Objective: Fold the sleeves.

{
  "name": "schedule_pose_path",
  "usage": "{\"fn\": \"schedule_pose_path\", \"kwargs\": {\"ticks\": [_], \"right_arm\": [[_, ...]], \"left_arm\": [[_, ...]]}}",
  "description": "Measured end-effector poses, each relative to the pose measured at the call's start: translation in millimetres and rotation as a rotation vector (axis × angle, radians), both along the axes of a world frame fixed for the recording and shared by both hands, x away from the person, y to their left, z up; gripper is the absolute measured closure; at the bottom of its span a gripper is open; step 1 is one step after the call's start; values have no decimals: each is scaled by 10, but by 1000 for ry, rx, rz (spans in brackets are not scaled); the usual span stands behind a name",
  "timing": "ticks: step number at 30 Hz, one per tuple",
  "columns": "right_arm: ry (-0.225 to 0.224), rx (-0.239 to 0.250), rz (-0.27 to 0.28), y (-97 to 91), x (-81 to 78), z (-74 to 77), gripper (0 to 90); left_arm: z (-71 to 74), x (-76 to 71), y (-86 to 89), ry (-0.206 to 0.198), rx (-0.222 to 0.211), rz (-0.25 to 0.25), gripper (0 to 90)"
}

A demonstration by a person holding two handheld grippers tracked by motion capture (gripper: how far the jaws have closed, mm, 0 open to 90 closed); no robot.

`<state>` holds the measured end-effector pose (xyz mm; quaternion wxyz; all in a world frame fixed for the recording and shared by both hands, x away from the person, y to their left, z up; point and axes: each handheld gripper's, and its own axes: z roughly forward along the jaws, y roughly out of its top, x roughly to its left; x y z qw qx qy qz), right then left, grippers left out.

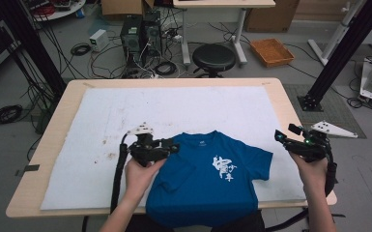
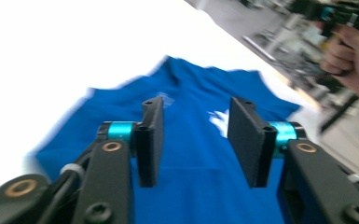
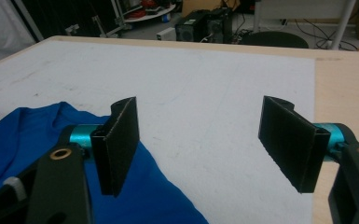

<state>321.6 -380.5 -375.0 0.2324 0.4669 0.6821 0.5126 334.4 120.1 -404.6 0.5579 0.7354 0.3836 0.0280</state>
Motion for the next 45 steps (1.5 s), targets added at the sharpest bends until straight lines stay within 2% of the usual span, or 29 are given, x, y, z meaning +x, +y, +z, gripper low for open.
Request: {"fn": "schedule_pose_path", "kwargs": {"ticks": [1,3,5,6,7,9,12,13,15,17,18,19,23,30,32,33,34,35,40,42,44,45], "right_arm": [[0,0,0,0,0,0,288],[14,7,-14,-31,-5,-19,289],[21,10,-19,-40,-7,-32,293],[32,11,-18,-47,-12,-47,322],[51,-11,3,-54,-17,-97,398],[63,-22,9,-53,-19,-117,411],[110,-61,7,-66,-2,-220,472],[146,-73,-3,-80,20,-304,492],[163,-79,-5,-86,35,-352,520],[200,-96,-4,-90,66,-452,553],[243,-102,0,-90,98,-546,580],[243,-102,0,-90,98,-546,580],[293,-109,1,-65,135,-643,612],[350,-131,8,-3,181,-719,673],[343,-139,3,1,180,-725,731],[348,-135,12,-3,177,-722,801],[347,-138,23,-2,171,-720,821],[340,-150,35,17,155,-711,885],[317,-130,42,33,124,-622,892],[302,-113,53,57,86,-511,892],[297,-112,60,74,73,-470,893],[290,-114,72,125,46,-383,892]], "left_arm": [[19,-18,76,-25,8,24,533],[55,-53,239,-80,41,72,463],[84,-92,411,-123,71,126,450],[96,-112,497,-147,83,150,448],[107,-134,600,-172,98,177,424],[118,-163,743,-204,123,223,416],[127,-191,921,-232,139,264,411],[129,-197,960,-239,145,274,411],[132,-209,1038,-251,155,292,411],[132,-213,1095,-256,161,303,410],[131,-214,1117,-257,161,309,411],[130,-213,1137,-258,159,310,411],[122,-206,1172,-252,154,311,410],[117,-200,1136,-246,160,294,411],[116,-198,1125,-245,162,290,411],[116,-197,1120,-243,162,288,410],[115,-197,1115,-241,161,286,411],[114,-196,1108,-241,160,288,411],[122,-194,1113,-241,155,285,411],[126,-192,1123,-239,150,286,411],[126,-184,1134,-238,149,283,411],[126,-182,1137,-235,148,284,411]]}}
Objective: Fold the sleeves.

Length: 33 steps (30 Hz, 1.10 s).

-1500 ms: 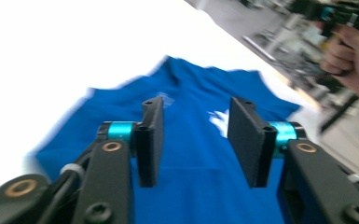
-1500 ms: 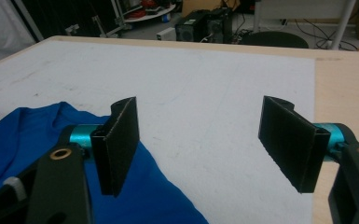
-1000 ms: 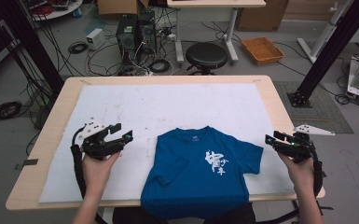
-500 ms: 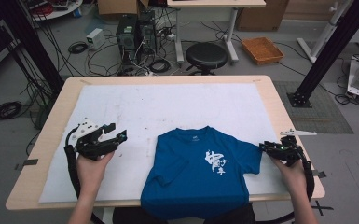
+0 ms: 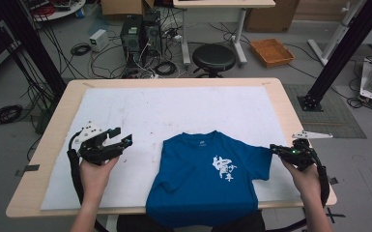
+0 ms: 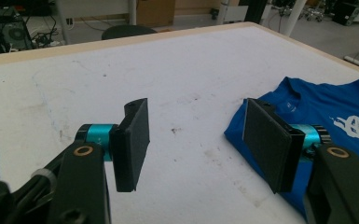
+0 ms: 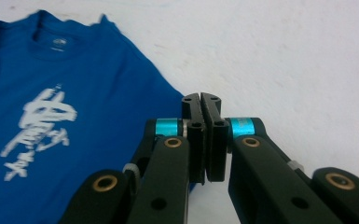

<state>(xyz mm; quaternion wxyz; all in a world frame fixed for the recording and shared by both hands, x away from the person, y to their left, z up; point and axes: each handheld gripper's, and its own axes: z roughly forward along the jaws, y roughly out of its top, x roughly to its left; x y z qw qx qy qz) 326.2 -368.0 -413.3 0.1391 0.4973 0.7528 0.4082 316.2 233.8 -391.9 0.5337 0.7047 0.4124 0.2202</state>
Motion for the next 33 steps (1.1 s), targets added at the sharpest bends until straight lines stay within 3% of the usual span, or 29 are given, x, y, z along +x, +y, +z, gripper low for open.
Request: {"fn": "schedule_pose_path", "kwargs": {"ticks": [8,12,17,18,19,22,23,24,27,30,33], "right_arm": [[-27,-37,80,331,-111,288,892],[-63,-64,137,644,-197,456,892],[-80,-92,163,917,-270,562,892],[-85,-110,176,1073,-301,588,892],[-85,-110,176,1073,-301,588,892],[-95,-141,192,1316,-312,595,892],[-90,-156,202,1474,-298,575,891],[-90,-156,202,1474,-298,575,891],[-81,-166,214,1724,-230,509,890],[-82,-171,225,1822,-191,479,883],[-80,-163,241,1893,-139,443,812]], "left_arm": [[-3,27,-34,7,2,-13,411],[-6,35,-61,13,4,-20,410],[4,45,-87,20,-2,-35,411],[5,47,-95,18,-3,-35,411],[8,48,-102,18,-4,-37,411],[13,52,-130,23,-8,-48,411],[12,55,-142,23,-6,-55,411],[12,54,-155,27,-3,-59,411],[3,58,-192,32,0,-67,411],[-9,65,-225,38,-1,-75,411],[-19,63,-250,42,-1,-85,411]]}}
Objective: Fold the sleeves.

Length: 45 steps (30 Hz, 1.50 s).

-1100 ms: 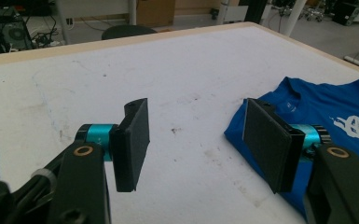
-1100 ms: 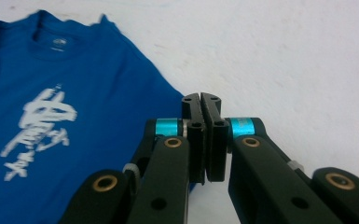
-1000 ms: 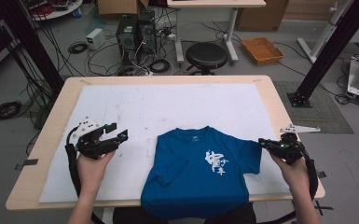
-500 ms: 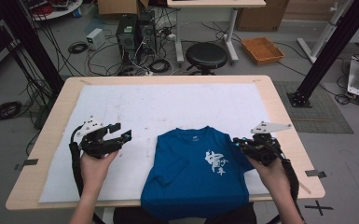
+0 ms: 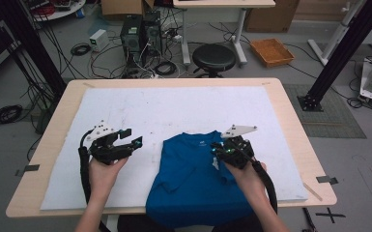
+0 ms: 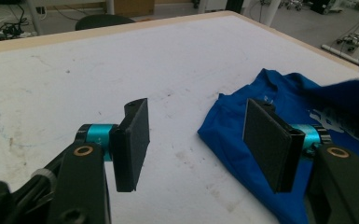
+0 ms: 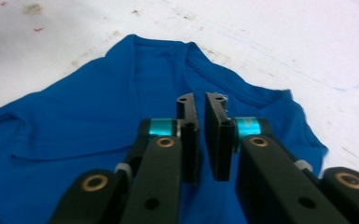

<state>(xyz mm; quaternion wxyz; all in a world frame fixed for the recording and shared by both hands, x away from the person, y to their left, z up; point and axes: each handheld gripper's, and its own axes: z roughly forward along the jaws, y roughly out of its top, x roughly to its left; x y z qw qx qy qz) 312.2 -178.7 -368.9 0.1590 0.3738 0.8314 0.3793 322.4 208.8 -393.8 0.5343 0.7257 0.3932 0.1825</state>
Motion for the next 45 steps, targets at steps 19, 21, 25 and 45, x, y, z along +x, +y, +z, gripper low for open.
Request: {"fn": "schedule_pose_path", "kwargs": {"ticks": [19,21,25,45], "right_arm": [[-102,295,-175,-1185,111,9,390],[-108,304,-192,-1266,128,-7,381],[-118,310,-205,-1358,149,-30,370],[-107,314,-212,-1403,210,-52,332]], "left_arm": [[-38,3,-139,-8,20,-19,388],[-42,4,-143,-7,26,-15,385],[-45,2,-136,-14,34,-1,375],[-87,-65,-119,-49,101,26,341]]}}
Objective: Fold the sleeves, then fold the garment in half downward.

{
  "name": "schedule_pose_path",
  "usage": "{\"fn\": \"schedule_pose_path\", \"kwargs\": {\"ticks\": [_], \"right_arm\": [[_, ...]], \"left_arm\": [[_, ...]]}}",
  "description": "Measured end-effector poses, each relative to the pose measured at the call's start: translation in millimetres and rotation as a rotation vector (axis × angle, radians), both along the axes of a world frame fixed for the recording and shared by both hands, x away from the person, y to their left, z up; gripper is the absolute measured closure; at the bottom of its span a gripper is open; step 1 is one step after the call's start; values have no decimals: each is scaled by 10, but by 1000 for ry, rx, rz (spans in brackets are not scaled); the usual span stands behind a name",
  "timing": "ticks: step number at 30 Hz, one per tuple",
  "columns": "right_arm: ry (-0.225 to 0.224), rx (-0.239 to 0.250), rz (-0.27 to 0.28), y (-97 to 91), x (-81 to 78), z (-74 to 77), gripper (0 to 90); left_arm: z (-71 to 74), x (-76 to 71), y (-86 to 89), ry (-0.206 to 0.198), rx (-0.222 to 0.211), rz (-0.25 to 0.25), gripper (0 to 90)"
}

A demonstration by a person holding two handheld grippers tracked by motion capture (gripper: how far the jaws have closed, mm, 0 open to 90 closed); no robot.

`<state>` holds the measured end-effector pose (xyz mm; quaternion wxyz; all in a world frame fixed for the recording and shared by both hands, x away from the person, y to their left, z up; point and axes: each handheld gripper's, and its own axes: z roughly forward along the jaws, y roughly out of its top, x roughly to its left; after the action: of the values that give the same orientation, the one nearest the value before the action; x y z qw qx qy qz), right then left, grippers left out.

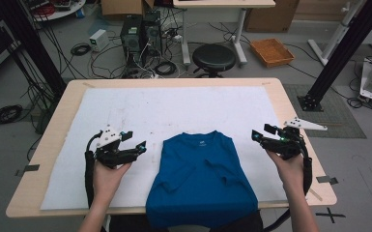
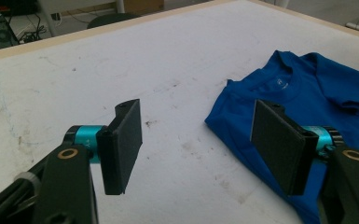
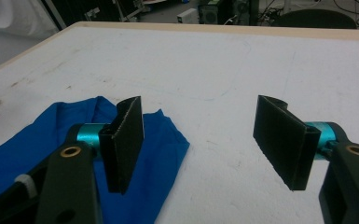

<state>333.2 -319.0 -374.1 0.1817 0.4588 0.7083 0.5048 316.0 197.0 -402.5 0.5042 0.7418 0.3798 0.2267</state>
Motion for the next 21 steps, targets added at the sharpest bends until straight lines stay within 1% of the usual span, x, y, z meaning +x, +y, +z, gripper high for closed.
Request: {"fn": "schedule_pose_path", "kwargs": {"ticks": [6,8,10,13,16,18,20,21], "right_arm": [[-2,6,3,11,19,7,329],[1,5,5,26,27,1,329],[7,-1,9,43,37,-16,332],[18,-8,6,58,52,-52,355],[31,-18,11,76,69,-115,415],[49,-24,11,104,84,-172,452],[64,-35,25,152,104,-243,479],[71,-46,31,184,115,-282,497]], "left_arm": [[9,-19,-24,-1,-2,-5,341],[5,-12,-34,3,-6,-11,341],[-2,2,-57,16,-11,-15,341],[-24,27,-119,39,-5,-16,341],[-65,54,-222,74,-1,-25,349],[-100,75,-307,105,6,-36,379],[-135,101,-392,136,7,-51,388],[-146,109,-424,145,8,-57,438]]}}
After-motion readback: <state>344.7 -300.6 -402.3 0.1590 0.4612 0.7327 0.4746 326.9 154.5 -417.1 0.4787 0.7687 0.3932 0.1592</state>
